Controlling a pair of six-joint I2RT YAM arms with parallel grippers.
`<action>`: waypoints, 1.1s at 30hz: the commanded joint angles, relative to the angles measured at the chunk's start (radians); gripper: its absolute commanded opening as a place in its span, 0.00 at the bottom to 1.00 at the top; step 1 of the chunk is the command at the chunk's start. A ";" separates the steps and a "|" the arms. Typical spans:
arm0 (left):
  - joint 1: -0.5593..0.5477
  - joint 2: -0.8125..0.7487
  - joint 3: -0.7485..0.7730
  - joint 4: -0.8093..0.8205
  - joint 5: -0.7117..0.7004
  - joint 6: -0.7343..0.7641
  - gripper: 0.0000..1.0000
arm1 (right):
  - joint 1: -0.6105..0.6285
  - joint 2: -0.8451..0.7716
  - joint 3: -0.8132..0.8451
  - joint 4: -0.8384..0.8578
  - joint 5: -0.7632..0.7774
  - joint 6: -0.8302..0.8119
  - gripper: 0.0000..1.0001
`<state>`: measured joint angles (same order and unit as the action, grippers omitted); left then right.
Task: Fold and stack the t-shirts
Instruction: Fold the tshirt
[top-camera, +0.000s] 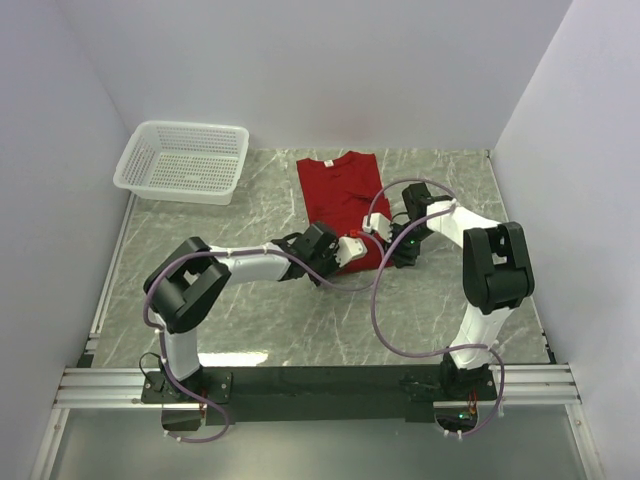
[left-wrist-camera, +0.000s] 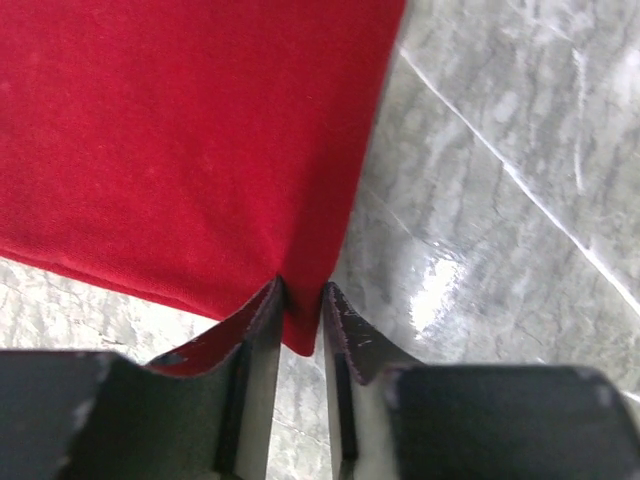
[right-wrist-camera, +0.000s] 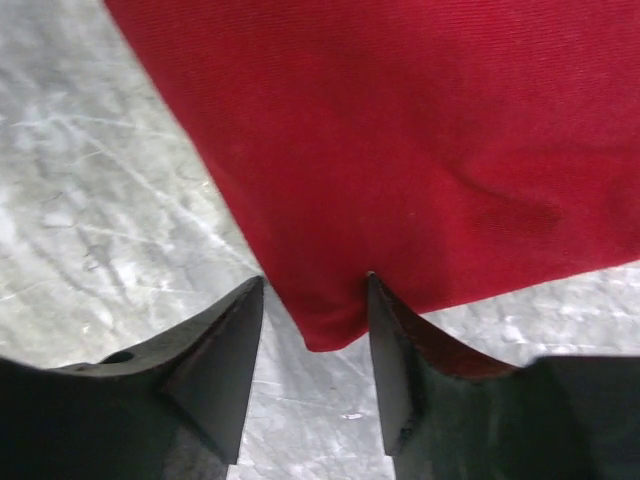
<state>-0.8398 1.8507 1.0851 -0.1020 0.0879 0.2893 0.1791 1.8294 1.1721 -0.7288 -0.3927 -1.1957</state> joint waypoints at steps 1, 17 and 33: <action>0.011 0.024 0.038 -0.015 -0.008 -0.041 0.27 | 0.013 0.010 -0.037 0.072 0.081 0.044 0.52; -0.007 -0.037 -0.033 -0.018 0.059 -0.144 0.01 | -0.004 -0.056 -0.083 -0.095 -0.058 0.073 0.00; -0.350 -0.292 -0.221 -0.083 0.322 -0.432 0.01 | -0.237 -0.585 -0.445 -0.464 -0.221 -0.108 0.00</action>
<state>-1.1557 1.6287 0.8761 -0.1593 0.3214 -0.0479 -0.0071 1.3201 0.7059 -1.0779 -0.5777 -1.2396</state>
